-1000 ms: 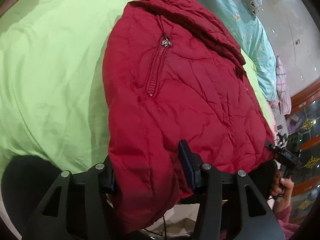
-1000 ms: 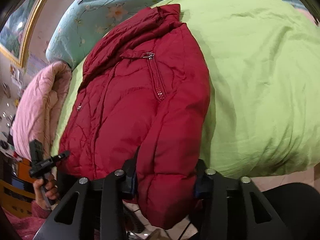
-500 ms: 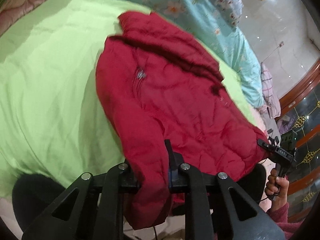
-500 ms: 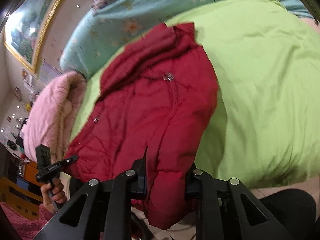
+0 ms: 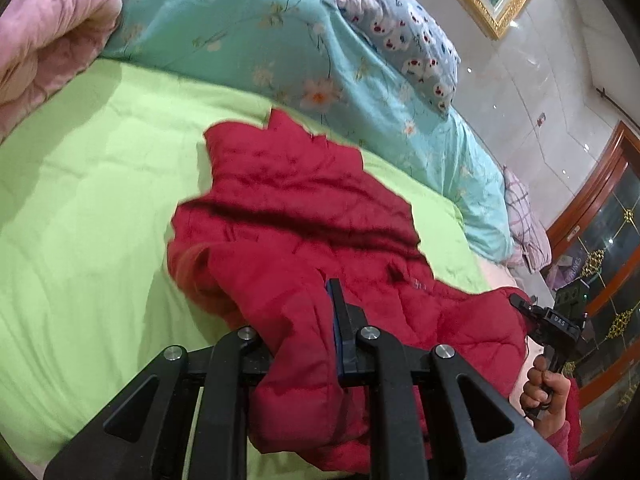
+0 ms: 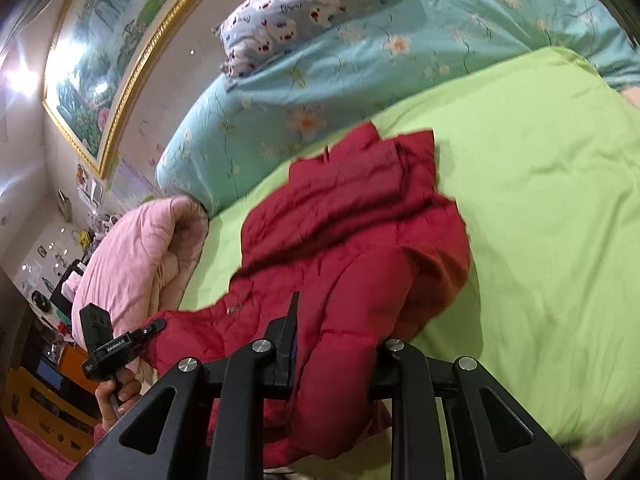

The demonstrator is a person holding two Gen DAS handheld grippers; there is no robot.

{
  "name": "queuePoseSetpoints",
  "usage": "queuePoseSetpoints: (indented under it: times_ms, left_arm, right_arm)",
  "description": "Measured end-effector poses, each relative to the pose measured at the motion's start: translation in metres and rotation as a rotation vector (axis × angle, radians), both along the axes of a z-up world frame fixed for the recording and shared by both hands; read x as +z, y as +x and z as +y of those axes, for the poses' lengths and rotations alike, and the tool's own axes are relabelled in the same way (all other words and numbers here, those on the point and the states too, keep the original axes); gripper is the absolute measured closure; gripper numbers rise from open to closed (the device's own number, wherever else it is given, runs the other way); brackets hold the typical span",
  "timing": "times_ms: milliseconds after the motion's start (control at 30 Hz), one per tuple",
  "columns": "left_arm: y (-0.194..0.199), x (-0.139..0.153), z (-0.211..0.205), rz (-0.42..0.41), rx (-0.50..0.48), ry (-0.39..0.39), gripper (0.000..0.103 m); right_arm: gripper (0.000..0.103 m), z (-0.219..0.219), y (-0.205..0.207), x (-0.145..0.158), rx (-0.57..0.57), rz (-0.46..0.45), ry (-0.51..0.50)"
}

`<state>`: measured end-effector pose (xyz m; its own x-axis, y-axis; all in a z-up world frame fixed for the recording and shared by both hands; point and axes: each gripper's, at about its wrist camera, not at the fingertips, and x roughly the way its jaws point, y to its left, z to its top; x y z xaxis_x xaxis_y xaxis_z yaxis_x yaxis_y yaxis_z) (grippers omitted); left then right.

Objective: Fold large clothes
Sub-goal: 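Grasp the hem with both tools and lift it toward the collar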

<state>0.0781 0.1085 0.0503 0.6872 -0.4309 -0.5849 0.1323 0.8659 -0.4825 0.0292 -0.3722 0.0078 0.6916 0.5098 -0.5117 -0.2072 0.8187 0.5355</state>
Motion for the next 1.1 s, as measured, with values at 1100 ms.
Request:
queuePoseSetpoints:
  times_ms: [1100]
  left_arm:
    - [0.21,0.013,-0.012,-0.039,0.096,0.106,0.088]
  right_arm:
    - [0.083,0.015,0.211,0.023,-0.169,-0.054,-0.042]
